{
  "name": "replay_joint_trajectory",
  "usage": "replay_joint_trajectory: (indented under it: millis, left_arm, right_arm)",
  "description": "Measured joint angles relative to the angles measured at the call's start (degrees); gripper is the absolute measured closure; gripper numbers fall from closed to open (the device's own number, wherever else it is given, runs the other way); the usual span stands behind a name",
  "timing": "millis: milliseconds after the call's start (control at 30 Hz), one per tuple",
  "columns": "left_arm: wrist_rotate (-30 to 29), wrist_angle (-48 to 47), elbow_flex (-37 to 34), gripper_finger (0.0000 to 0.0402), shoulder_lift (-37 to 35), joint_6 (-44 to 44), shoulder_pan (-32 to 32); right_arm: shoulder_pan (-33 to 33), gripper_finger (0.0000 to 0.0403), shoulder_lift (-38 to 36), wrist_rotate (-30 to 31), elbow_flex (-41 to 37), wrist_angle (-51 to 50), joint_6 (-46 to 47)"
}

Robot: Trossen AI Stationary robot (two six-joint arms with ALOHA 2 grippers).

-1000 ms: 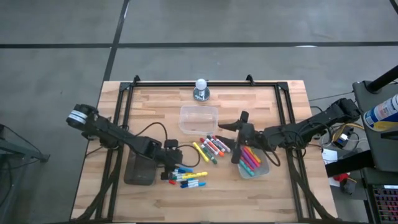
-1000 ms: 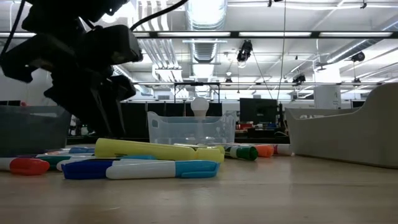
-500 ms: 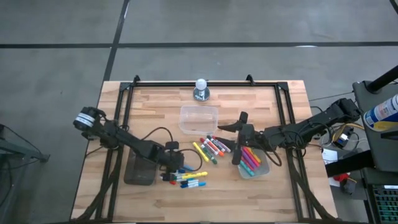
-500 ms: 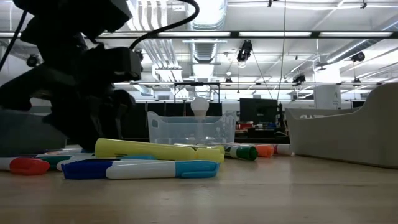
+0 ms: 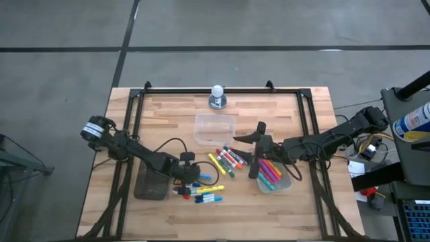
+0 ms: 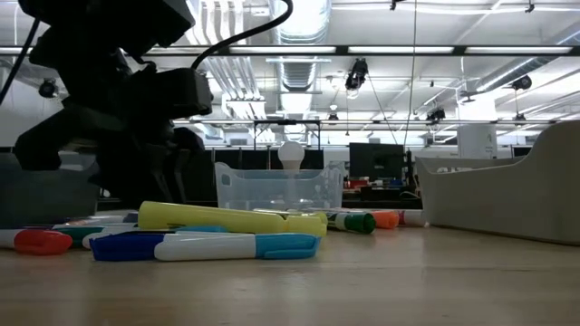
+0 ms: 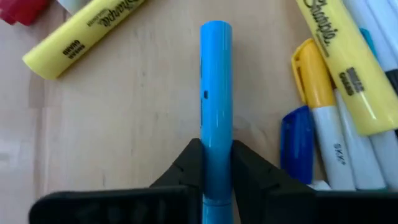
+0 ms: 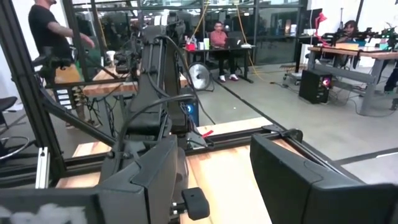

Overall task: Pick & Place Markers
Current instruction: Put the blue highlighter into the gray bin

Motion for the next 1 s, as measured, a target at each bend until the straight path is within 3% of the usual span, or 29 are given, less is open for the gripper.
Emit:
replay_joint_trajectory:
  millis: [433,633,1000]
  left_arm:
    - [-5.95,1.51,0.05,0.0354,-1.53,3.33,0.53]
    - [-6.31,2.03,1.97,0.0354,-5.3,5.8,0.47]
    - [-5.3,7.97,6.06,0.0354,-14.54,4.4,0.69]
  right_arm:
    - [0.0,0.0211,0.04,-0.06,-0.16,-0.21,-2.94]
    - [0.0,0.0213,0.04,-4.46,-1.09,-0.49,-4.99]
    - [-0.02,0.0213,0.09,-4.68,-1.86,-0.08,-6.31]
